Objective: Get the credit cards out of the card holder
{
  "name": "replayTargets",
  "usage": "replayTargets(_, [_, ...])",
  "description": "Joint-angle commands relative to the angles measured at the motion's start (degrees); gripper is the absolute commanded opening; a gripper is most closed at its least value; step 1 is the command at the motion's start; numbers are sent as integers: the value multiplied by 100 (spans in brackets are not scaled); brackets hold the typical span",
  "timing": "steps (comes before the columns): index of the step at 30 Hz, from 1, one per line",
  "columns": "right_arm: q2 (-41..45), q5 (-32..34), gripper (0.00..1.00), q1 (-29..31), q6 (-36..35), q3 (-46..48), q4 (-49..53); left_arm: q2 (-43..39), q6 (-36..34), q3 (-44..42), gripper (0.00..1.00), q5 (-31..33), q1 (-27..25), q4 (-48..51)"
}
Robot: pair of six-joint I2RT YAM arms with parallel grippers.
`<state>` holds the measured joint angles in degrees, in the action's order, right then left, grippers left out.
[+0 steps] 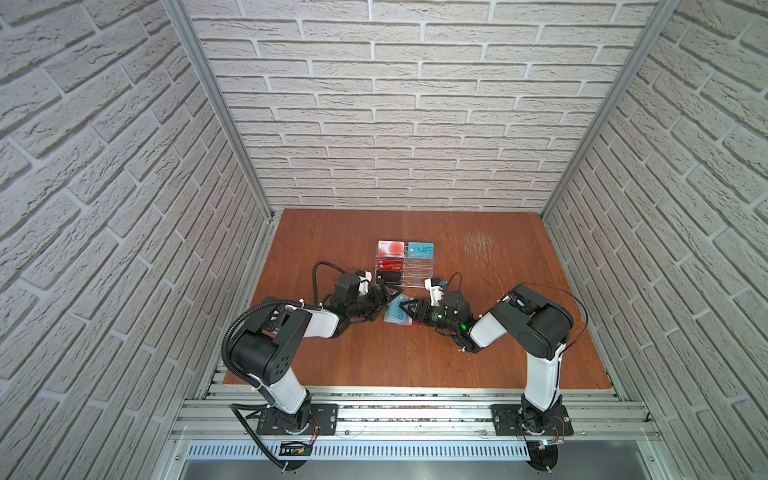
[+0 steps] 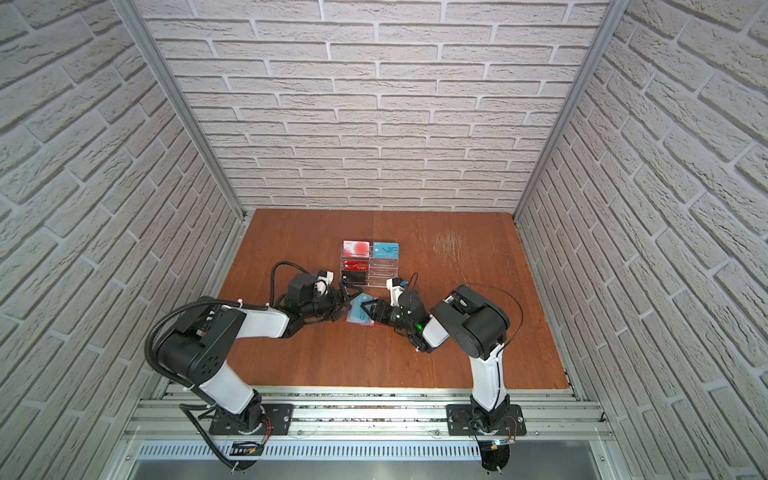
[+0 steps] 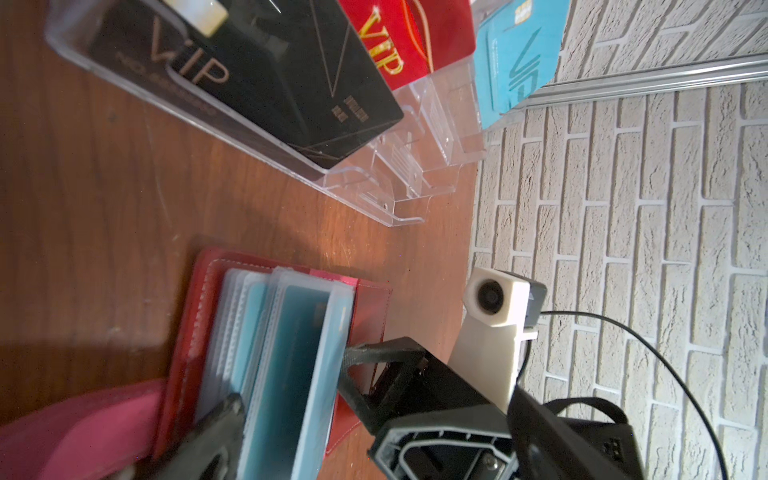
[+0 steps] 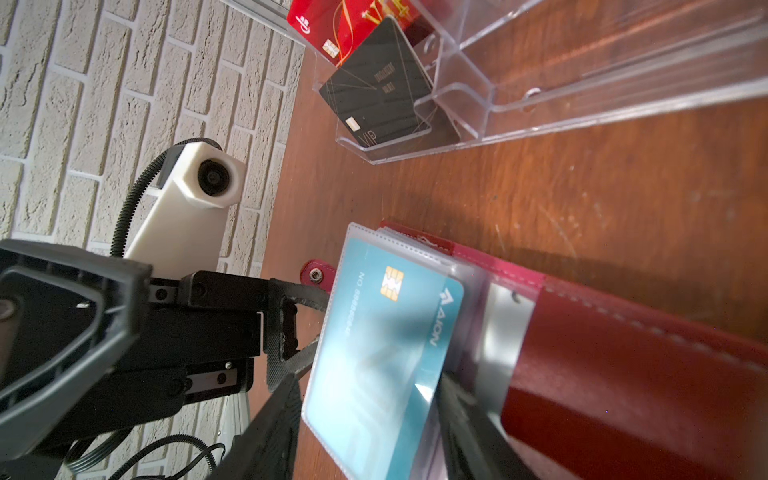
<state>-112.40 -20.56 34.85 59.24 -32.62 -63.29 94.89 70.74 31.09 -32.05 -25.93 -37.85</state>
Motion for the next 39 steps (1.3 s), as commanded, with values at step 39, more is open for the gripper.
replayTargets(39, [524, -19, 55, 209, -30, 132, -111, 347, 53, -306, 98, 217, 41, 563])
